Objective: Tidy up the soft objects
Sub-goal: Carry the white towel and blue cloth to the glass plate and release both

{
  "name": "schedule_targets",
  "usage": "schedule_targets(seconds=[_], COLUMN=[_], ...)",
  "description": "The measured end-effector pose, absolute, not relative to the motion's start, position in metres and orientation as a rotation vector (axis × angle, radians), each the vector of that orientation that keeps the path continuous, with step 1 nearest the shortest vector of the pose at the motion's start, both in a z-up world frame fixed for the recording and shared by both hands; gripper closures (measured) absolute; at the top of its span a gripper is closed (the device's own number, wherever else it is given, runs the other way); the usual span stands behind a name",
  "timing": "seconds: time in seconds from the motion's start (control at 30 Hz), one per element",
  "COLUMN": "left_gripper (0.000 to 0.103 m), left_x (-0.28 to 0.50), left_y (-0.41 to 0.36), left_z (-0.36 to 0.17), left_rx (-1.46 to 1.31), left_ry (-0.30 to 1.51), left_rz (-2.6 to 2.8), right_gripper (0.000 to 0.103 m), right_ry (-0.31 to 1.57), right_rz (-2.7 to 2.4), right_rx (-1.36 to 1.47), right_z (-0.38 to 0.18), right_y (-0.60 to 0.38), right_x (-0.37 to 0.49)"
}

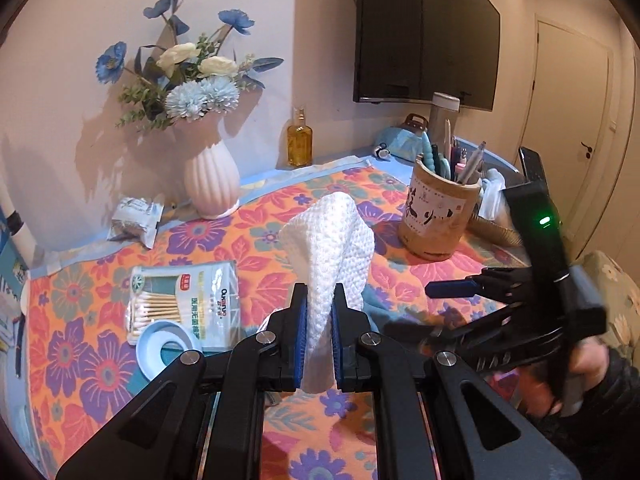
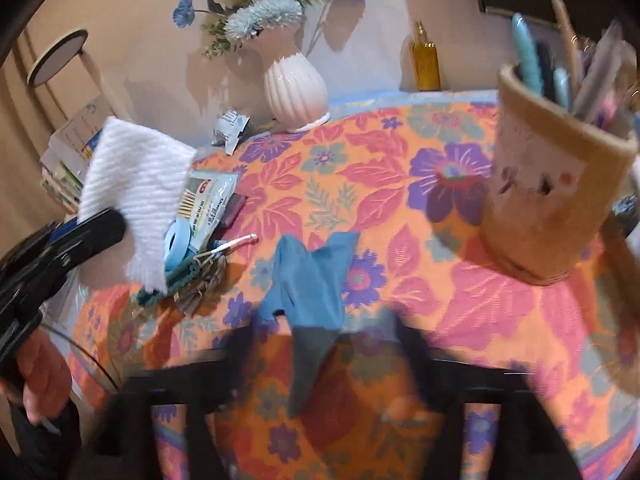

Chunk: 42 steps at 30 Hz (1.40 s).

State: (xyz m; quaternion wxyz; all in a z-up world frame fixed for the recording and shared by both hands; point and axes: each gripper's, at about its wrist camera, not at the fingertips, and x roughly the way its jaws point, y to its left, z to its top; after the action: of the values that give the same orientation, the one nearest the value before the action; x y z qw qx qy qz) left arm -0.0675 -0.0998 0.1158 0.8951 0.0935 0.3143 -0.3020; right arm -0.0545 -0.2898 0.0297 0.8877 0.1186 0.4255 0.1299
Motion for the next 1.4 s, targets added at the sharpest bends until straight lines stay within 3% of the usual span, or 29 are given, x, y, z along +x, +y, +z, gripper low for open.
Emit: schedule_targets(seconds=[0.13, 0.2, 0.23, 0.3, 0.33, 0.53, 1.03, 1.4], left_gripper=[0.095, 0.095, 0.095, 0.095, 0.095, 0.095, 0.095, 0.095], left_x=[-0.07, -0.071, -0.073, -0.077, -0.078, -0.083, -0.124, -0.089], left_y=[-0.086, -0.081, -0.078, -0.076, -0.077, -0.106, -0.288, -0.386], left_z=[0.118, 0.12, 0.121, 0.123, 0.124, 0.123, 0.138, 0.15], left_rx=[0.184, 0.185, 0.188, 0.198, 0.2, 0.186, 0.368, 0.327], left_ry=[0.665, 0.667, 0.666, 0.661, 0.659, 0.661, 0.584, 0.582], left_rz=[-0.583, -0.571, -0.566, -0.564, -0.566, -0.646, -0.963, -0.967], right_gripper=[0.009, 0.031, 0.061, 0.076, 0.093, 0.093, 0.093, 0.093], right_ry=[0.909, 0.922, 0.939, 0.933, 0.923, 0.855, 0.603, 0.57], right_rz=[0.274, 0.238, 0.214, 0.153, 0.171, 0.148, -0.195, -0.414], right_rx=[0.186, 0.103, 0.064, -0.006, 0.0, 0.124, 0.278, 0.386], right_z=[0.019, 0.014, 0.01, 0.006, 0.008, 0.032, 0.131, 0.14], right_y=[-0.261, -0.239, -0.232, -0.223, -0.224, -0.275, -0.454, -0.552], right_x=[-0.033, -0.025, -0.022, -0.025, -0.029, -0.067, -0.167, -0.143])
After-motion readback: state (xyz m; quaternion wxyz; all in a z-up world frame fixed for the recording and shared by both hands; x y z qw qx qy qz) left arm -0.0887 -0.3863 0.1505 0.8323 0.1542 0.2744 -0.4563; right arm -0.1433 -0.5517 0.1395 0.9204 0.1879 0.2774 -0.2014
